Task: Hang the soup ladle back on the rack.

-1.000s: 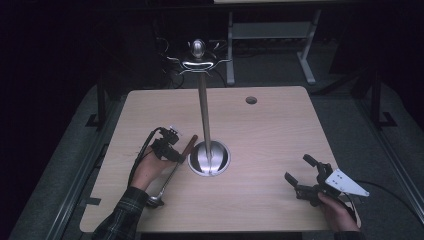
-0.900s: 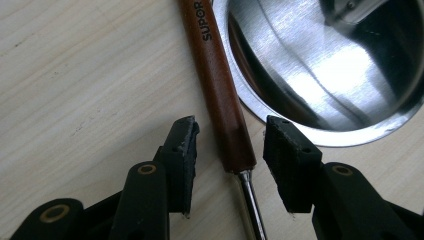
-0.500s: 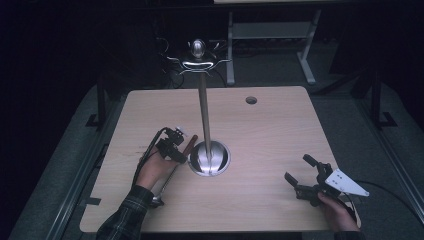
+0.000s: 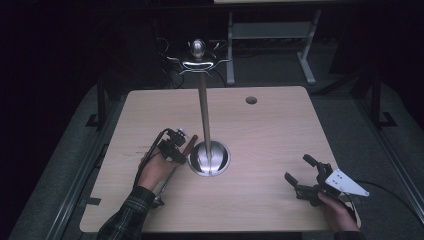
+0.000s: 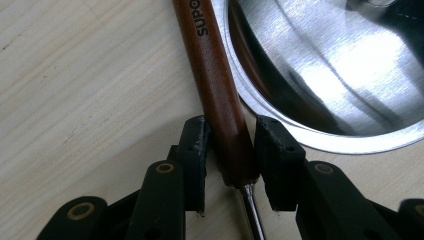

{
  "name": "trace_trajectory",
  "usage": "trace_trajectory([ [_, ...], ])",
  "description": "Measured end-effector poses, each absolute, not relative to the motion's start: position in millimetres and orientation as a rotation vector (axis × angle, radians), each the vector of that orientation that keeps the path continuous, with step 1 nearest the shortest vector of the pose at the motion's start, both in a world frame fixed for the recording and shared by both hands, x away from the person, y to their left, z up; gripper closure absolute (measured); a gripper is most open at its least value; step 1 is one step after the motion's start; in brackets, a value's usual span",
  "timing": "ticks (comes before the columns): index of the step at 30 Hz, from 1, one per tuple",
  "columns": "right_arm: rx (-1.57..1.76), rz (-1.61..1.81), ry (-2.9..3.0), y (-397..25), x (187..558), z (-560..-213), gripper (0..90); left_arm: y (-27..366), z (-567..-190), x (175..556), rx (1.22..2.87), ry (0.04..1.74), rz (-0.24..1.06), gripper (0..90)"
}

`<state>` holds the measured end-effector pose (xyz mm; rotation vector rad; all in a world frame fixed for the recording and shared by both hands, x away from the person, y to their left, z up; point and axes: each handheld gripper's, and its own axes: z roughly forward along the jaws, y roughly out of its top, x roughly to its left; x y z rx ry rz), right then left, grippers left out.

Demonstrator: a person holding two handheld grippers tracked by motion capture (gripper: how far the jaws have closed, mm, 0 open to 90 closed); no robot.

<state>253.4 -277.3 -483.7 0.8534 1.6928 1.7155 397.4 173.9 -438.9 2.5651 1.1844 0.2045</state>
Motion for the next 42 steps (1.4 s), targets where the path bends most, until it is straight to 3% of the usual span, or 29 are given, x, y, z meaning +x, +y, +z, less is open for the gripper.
trace_trajectory([
  [29,0.852,1.716,1.693,-277.3,253.4,-483.7,7.2,185.9,-437.2,398.5,2.560,1.226,0.223,74.1],
  [42,0.853,1.718,1.696,-277.3,253.4,-483.6,7.2,202.3,-418.2,391.0,2.445,1.151,0.247,74.0],
])
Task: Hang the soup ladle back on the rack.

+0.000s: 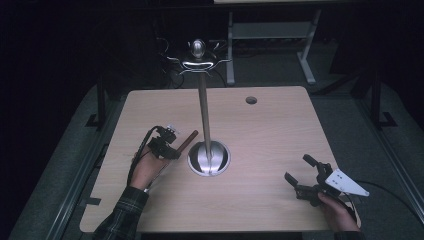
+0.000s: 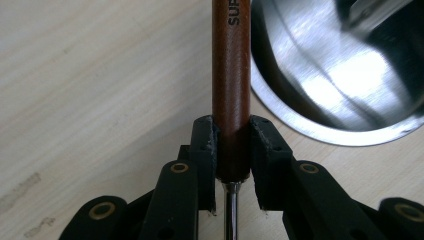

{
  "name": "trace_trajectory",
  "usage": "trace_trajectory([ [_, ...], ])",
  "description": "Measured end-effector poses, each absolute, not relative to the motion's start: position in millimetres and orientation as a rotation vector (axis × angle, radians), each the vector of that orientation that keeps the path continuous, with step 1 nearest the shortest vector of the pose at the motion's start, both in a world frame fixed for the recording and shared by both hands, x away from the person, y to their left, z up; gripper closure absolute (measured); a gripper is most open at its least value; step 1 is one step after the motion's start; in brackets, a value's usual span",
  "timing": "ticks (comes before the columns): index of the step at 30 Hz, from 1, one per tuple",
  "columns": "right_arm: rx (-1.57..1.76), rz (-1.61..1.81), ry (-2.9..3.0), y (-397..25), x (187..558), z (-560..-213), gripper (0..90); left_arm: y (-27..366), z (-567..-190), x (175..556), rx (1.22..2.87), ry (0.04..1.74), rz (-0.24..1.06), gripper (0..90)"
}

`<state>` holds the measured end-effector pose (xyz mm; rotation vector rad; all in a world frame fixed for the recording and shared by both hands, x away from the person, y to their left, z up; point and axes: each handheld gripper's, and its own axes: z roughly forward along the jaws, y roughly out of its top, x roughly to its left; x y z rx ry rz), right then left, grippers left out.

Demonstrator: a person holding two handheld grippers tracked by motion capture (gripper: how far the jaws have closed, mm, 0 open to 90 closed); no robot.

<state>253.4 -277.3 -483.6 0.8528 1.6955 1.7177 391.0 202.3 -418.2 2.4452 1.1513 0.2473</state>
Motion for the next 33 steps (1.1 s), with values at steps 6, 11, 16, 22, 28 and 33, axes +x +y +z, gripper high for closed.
trace_trajectory([
  [6,0.851,1.719,1.695,-277.4,253.4,-483.7,7.2,208.8,-410.6,387.6,2.387,1.131,0.255,74.0],
  [11,0.851,1.722,1.693,-277.6,253.5,-483.8,7.2,214.0,-402.7,384.3,2.341,1.117,0.257,74.1],
  [16,0.852,1.724,1.690,-277.7,253.2,-483.9,7.2,219.6,-397.1,382.1,2.304,1.095,0.258,74.0],
  [22,0.837,1.726,1.694,-277.5,253.1,-483.9,7.2,225.8,-382.4,377.1,2.260,1.051,0.279,74.1],
  [28,0.839,1.726,1.694,-277.6,253.2,-483.9,7.2,233.7,-370.6,373.5,2.180,1.027,0.261,74.1],
  [33,0.831,1.724,1.690,-277.9,253.9,-483.9,7.2,243.1,-362.8,371.3,2.125,0.992,0.245,74.2],
])
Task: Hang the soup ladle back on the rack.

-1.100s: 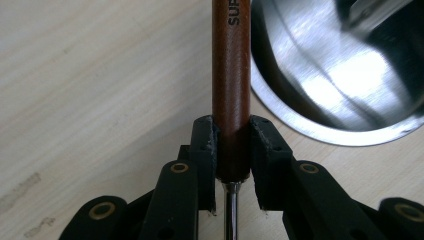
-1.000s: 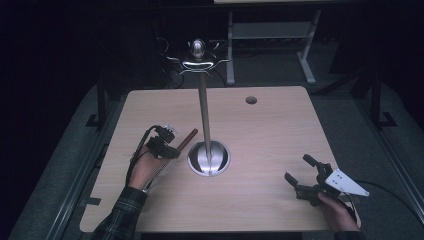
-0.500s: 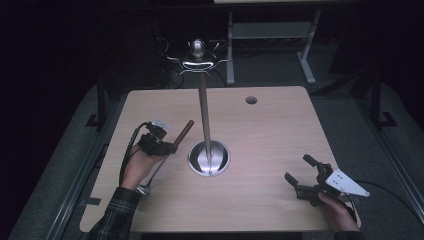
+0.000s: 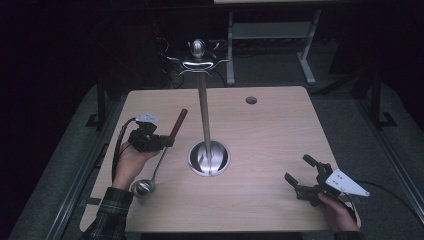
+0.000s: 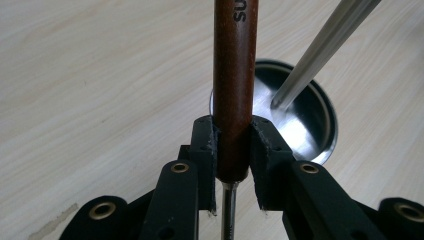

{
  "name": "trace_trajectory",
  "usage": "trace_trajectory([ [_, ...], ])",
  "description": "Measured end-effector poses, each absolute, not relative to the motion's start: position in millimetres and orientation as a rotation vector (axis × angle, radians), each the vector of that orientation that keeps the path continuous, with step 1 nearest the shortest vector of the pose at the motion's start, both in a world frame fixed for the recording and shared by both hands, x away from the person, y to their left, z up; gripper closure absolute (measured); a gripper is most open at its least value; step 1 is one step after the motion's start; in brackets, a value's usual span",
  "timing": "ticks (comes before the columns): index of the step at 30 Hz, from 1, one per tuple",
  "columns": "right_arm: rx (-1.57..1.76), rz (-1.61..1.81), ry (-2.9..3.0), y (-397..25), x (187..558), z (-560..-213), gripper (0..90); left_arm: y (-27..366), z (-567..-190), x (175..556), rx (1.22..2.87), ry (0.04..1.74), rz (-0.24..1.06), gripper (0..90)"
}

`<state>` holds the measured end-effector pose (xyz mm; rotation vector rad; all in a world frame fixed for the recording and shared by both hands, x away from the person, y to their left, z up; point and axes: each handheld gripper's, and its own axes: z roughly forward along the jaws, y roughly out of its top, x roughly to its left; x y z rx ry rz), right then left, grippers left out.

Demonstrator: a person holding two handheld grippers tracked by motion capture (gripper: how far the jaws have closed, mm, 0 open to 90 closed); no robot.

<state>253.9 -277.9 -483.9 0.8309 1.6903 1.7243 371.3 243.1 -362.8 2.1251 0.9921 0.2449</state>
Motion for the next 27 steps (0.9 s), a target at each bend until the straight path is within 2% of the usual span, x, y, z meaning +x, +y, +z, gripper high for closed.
trace_trajectory([
  [13,0.831,1.724,1.690,-277.9,253.9,-483.9,7.2,260.3,-344.1,363.1,1.991,0.927,0.245,74.2],
  [27,0.832,1.724,1.689,-277.8,253.9,-483.9,7.2,266.4,-326.4,354.3,1.939,0.862,0.285,74.2],
])
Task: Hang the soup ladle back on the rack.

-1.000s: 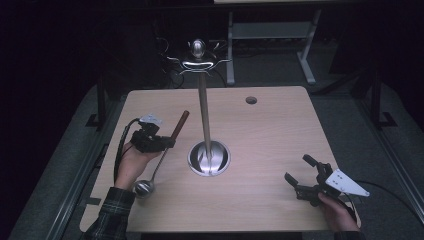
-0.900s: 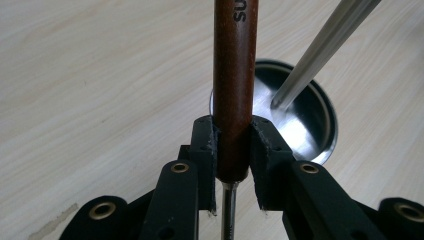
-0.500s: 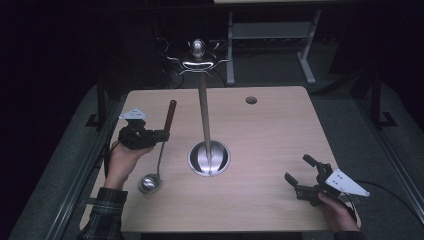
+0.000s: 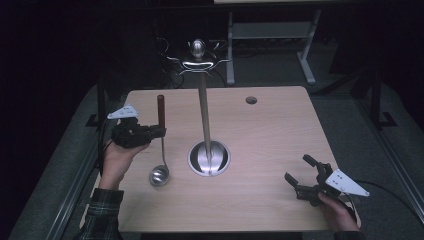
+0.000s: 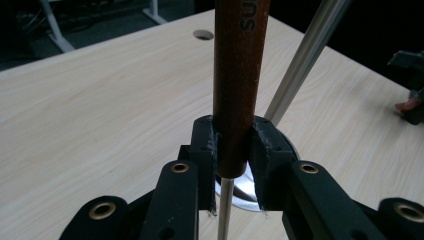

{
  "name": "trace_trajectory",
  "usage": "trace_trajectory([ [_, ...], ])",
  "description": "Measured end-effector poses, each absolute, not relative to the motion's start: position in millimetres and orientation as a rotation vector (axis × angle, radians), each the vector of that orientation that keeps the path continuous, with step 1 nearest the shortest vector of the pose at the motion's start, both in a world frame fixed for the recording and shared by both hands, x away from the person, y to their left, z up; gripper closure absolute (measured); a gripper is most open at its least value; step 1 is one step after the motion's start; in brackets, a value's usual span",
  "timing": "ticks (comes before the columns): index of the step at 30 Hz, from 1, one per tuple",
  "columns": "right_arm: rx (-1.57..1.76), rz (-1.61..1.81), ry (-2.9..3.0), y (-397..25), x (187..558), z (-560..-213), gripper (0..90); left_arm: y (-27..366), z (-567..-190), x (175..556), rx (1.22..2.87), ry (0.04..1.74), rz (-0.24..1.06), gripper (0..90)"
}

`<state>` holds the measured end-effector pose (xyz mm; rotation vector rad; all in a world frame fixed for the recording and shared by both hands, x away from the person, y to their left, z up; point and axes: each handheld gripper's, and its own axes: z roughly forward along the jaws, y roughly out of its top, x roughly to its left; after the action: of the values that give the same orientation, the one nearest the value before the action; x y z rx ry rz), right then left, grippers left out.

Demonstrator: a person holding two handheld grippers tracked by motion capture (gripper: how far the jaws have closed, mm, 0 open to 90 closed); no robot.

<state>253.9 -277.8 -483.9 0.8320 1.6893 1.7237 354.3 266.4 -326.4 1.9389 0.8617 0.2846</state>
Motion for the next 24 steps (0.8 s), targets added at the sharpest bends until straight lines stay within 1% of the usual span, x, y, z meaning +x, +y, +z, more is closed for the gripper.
trace_trajectory([
  [10,0.844,1.723,1.692,-277.5,253.3,-483.9,7.2,258.2,-307.7,342.8,1.902,0.784,0.325,74.2],
  [13,0.844,1.721,1.693,-277.4,253.3,-483.8,7.2,253.7,-294.9,336.4,1.874,0.745,0.333,74.2],
  [18,0.843,1.720,1.695,-277.2,253.1,-483.7,7.2,247.6,-281.0,329.5,1.872,0.692,0.356,74.2],
  [24,0.847,1.721,1.692,-277.3,253.1,-483.8,7.2,243.2,-269.0,325.2,1.844,0.646,0.351,74.2],
])
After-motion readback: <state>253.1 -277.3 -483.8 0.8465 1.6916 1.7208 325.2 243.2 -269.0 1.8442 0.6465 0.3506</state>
